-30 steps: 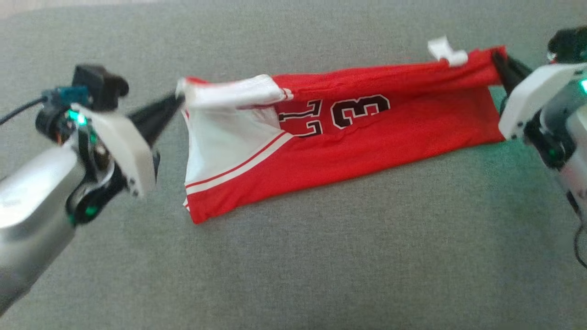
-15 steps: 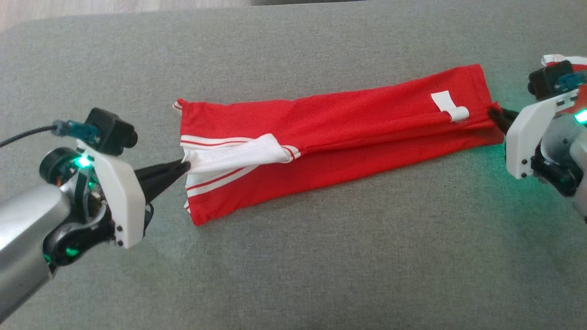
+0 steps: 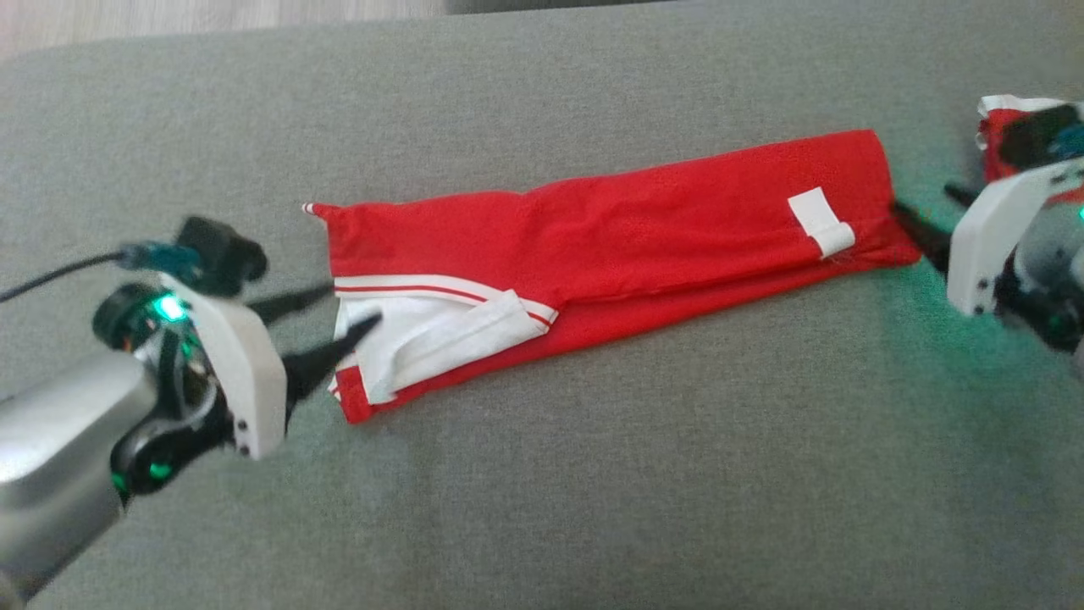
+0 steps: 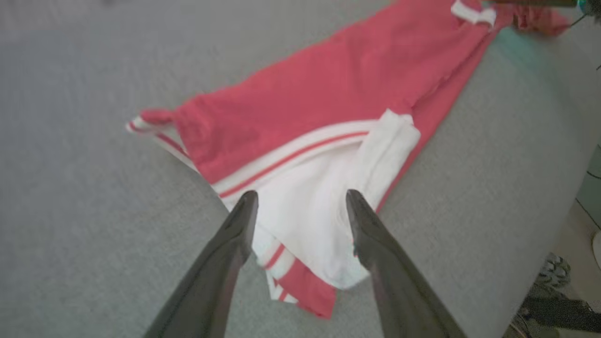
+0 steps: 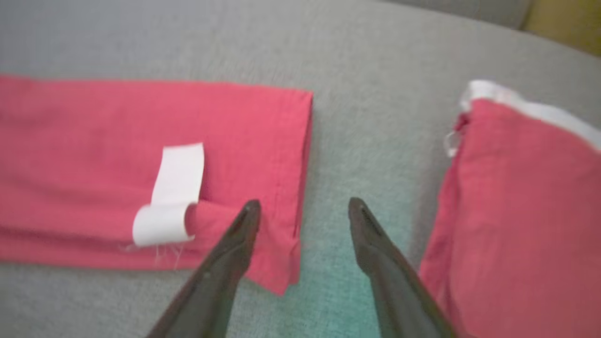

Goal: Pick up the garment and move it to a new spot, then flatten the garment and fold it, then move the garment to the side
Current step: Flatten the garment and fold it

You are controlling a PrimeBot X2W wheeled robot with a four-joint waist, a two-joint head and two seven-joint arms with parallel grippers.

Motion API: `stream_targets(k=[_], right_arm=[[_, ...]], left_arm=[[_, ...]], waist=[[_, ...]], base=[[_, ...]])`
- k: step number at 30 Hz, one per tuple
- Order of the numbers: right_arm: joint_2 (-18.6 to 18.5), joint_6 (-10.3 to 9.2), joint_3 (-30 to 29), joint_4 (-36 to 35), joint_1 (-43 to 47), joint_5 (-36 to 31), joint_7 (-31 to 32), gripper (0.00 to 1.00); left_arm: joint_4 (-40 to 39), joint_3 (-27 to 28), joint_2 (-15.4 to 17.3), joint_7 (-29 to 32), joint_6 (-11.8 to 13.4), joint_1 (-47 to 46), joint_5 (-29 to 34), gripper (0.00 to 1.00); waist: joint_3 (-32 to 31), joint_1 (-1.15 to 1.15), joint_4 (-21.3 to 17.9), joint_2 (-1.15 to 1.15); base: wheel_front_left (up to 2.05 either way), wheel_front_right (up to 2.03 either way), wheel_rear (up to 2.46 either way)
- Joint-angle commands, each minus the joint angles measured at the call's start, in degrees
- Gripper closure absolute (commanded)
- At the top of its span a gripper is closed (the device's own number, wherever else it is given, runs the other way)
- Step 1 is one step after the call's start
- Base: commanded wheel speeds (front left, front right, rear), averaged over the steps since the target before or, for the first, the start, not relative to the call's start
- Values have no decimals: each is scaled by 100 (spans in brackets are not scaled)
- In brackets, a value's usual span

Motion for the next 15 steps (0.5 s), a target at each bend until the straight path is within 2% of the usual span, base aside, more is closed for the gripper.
stream_targets(k=[1, 7, 8, 9, 10, 13, 15], right_arm=[[-102, -4, -156, -19, -177, 145, -183, 0], [121, -4, -612, -74, -421, 566, -902, 0], [157, -4, -679, -86, -466, 573, -1100, 0], [280, -4, -891, -87, -523, 637, -1603, 0], [359, -4, -988, -99, -525, 663, -1865, 0], [582, -4, -1221, -117, -467, 625, -2649, 0], [734, -4, -1415, -139, -378, 538, -2919, 0]], left_arm=[[19, 459, 150, -286, 85, -179, 90, 0], [448, 1156, -192, -1833, 699, -157, 236, 0], [512, 1276, -255, -2118, 819, -139, 263, 0], [616, 1561, -406, -2730, 1084, -75, 255, 0], [648, 1683, -473, -2990, 1197, -22, 246, 0], [649, 2109, -660, -3361, 1472, 172, 313, 0], [582, 2496, -801, -3409, 1636, 380, 479, 0]], waist=[[-56, -1, -30, 0], [-248, -1, -108, 0], [-277, -1, -122, 0], [-354, -1, -141, 0], [-398, -1, -152, 0], [-524, -1, -172, 0], [-613, -1, -182, 0]], base=[[0, 0, 0], [0, 0, 0], [0, 0, 0], [0, 0, 0], [0, 0, 0], [0, 0, 0], [0, 0, 0]])
